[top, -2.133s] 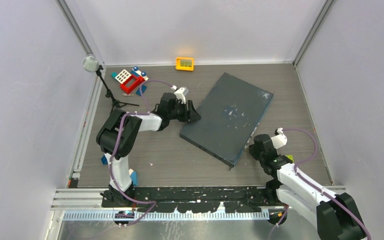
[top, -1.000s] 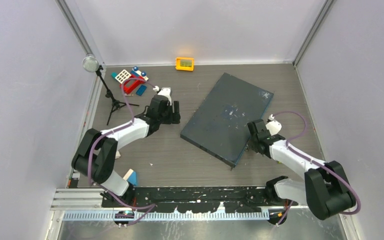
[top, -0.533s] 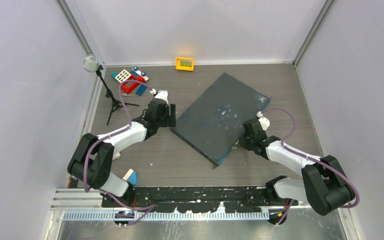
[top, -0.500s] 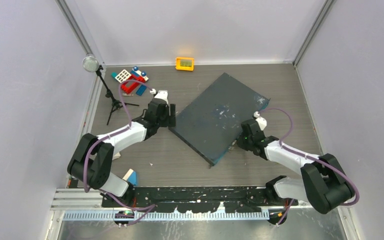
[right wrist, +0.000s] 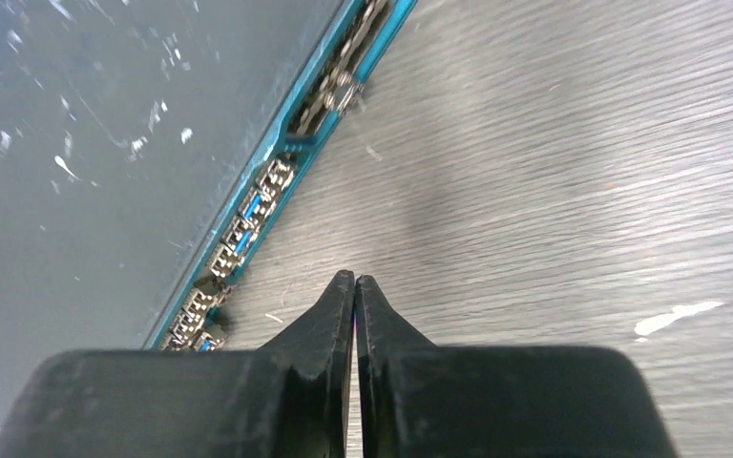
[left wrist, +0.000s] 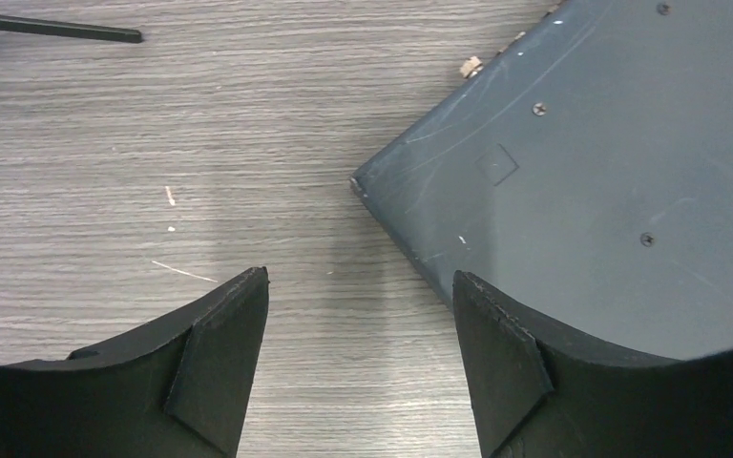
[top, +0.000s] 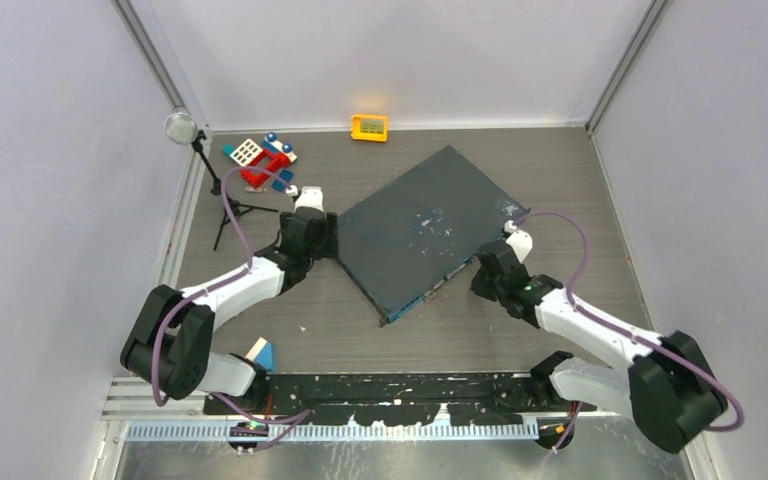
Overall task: Insert the plug into the switch port
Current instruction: Insert the plug into the switch port, then pick up the plug from the corner of the board.
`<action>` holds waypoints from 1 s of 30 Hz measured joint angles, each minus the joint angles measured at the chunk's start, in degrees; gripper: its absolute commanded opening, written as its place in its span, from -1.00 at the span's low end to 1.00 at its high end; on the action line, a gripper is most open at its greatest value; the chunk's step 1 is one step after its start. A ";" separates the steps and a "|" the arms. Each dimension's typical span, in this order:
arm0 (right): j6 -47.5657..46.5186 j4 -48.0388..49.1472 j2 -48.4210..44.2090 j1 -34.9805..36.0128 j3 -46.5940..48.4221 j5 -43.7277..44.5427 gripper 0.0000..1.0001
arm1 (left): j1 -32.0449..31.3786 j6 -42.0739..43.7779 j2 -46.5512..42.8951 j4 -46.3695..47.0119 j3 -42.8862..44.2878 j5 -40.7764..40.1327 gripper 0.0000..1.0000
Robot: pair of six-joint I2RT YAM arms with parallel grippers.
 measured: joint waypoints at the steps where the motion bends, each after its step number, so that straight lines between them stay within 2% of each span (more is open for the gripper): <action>1: -0.11 -1.09 -2.19 0.00 0.00 1.86 -0.76 | 0.00 0.02 -0.11 0.26 -0.33 -0.66 0.45; 8: -1.46 -2.08 -12.79 0.00 -2.54 8.41 -0.55 | 0.00 0.94 -0.74 3.63 -3.10 -0.98 0.45; 22: -9.25 0.33 -31.17 -0.02 -10.86 9.49 -0.11 | -0.81 3.04 -2.27 11.02 -6.64 4.37 0.44; 30: -10.84 2.58 -35.95 -0.04 -14.84 9.94 -0.08 | -1.14 2.97 -3.45 13.57 -9.84 5.31 0.44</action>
